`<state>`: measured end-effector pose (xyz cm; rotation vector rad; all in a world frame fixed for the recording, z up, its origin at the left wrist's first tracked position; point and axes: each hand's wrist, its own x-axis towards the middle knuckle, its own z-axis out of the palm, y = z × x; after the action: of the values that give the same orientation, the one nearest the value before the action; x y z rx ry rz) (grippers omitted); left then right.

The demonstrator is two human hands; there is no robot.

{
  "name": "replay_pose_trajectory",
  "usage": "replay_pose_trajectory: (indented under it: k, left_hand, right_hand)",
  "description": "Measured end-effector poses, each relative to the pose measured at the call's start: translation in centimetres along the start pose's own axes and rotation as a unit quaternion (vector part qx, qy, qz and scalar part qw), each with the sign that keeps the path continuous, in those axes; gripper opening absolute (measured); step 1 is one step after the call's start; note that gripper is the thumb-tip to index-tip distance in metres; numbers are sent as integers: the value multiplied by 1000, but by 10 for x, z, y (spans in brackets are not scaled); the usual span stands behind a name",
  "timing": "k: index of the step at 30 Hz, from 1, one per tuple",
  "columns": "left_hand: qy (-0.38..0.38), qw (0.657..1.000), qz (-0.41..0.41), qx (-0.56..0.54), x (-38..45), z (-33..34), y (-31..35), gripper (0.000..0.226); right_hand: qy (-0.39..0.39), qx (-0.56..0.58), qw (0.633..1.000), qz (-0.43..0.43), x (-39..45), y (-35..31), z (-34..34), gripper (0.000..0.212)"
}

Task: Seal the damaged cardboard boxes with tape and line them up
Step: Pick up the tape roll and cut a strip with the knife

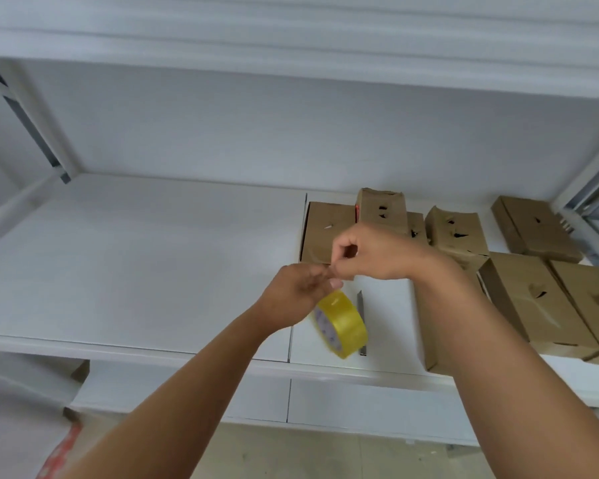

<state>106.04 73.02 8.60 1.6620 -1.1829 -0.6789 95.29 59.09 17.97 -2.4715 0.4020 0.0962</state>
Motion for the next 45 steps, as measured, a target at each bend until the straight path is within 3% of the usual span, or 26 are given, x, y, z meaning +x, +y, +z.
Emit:
replay_pose_trajectory:
  k: [8,14,17,22,24,26,28,30,32,35,38,40,45]
  left_hand:
    - [-35,997,30,58,3,30,6,37]
    - [123,981,120,89,2,23,11,20]
    - [140,985,84,52,5,21,12,19]
    - [134,989,15,-59,10,17,12,16]
    - [129,989,2,-75,11,16,12,16]
    - [136,986,-20,-96,13,15,14,17]
    - [143,980,-44,-128,15,10,15,18]
    - [155,969,-66,-181,16,2,14,16]
    - [176,951,-89,-239,16,-8,11,15]
    - [235,904,-121,-335,12,-29,-3,15]
    - [254,865,-130,-412,1,-53,-26,19]
    - [240,856,-129,-438,-8,-64,-41,19]
    - [207,846,-164,-463,-33,-76,-72,11]
  right_hand:
    - [-24,-100,994,25,-8,9,-17,12]
    - [-22,-83,996,35,-11,16,-21,18]
    - [-11,-85,995,40,-13,26,-23,23]
    - [-47,2,995,91,-25,50,20,73]
    - [-16,76,990,121,-23,56,65,86]
    - [42,203,965,163,-22,61,105,79]
    - [84,318,928,175,-22,64,131,56]
    - [117,363,910,162,-25,64,139,36]
    - [147,383,902,135,-30,62,135,32]
    - [148,287,942,96,-38,62,124,41]
    - [134,54,989,25,-39,61,126,38]
    - [157,-64,985,-38,-35,55,134,31]
    - [156,-159,969,-104,-23,59,152,24]
